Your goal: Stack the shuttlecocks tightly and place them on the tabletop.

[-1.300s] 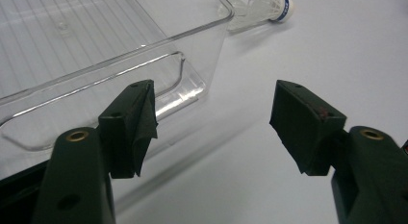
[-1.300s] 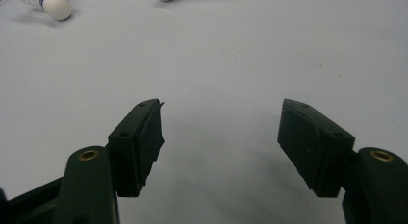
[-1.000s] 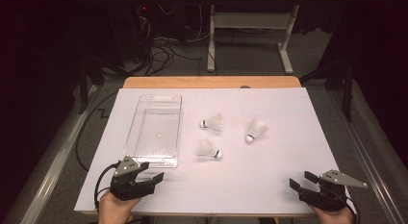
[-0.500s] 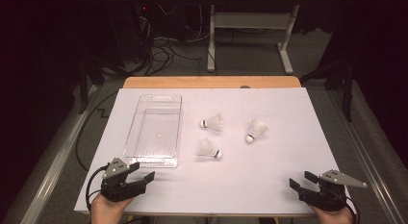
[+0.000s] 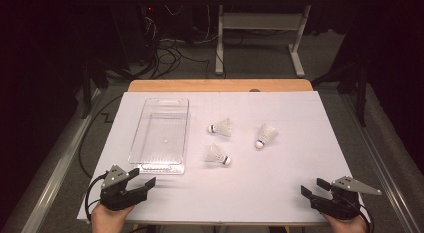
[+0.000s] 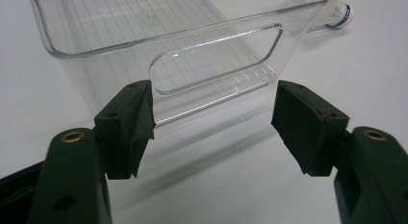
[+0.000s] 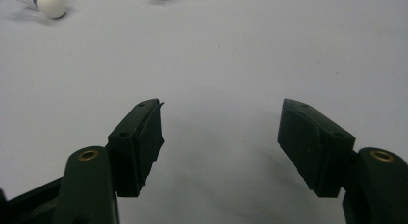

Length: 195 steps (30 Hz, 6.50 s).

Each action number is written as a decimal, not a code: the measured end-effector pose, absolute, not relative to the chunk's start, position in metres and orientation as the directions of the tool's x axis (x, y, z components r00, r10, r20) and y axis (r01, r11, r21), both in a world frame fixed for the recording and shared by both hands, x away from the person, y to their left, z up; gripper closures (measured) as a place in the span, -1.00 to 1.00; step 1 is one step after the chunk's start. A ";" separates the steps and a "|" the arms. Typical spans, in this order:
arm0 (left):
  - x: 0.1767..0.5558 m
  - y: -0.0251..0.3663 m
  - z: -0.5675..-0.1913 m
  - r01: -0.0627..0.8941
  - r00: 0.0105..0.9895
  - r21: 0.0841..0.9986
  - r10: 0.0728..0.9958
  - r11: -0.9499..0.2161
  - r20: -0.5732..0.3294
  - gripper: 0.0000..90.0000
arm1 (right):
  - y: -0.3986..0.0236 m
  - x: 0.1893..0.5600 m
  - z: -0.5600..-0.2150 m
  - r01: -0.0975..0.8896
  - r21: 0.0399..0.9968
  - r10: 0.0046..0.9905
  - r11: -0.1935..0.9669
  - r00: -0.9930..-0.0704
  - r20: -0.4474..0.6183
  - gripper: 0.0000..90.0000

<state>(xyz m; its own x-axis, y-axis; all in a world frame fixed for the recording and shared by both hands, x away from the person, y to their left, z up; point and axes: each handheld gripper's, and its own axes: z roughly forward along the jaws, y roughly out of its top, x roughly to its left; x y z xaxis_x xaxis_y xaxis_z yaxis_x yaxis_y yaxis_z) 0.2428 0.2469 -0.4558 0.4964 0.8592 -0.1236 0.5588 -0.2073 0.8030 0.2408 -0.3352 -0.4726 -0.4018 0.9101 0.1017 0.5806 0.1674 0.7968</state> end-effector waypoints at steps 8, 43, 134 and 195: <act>0.240 0.256 -0.460 0.547 0.472 0.818 0.872 -0.175 -0.129 -0.32 | -0.336 0.241 -0.472 0.578 0.799 0.910 0.168 -0.402 0.099 -0.27; 0.239 0.270 -0.471 0.550 0.421 0.826 0.895 -0.125 -0.146 -0.34 | -0.339 0.234 -0.464 0.530 0.842 0.905 0.100 -0.401 0.145 -0.23; 0.237 0.271 -0.472 0.558 0.422 0.822 0.892 -0.114 -0.162 -0.37 | -0.270 0.337 -0.421 0.502 0.846 0.850 0.181 -0.512 0.122 -0.19; 0.238 0.270 -0.473 0.558 0.435 0.820 0.887 -0.132 -0.153 -0.36 | -0.236 0.434 -0.395 0.687 0.653 0.886 0.318 -0.460 0.052 0.13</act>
<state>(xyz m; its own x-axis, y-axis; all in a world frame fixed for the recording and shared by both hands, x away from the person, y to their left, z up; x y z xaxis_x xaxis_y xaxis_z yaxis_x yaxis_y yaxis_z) 0.2378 0.2696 -0.4725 0.4347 0.8875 -0.1530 0.5576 -0.1319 0.8195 0.4336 -0.2355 -0.3947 -0.4599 0.8864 0.0524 0.6870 0.3178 0.6534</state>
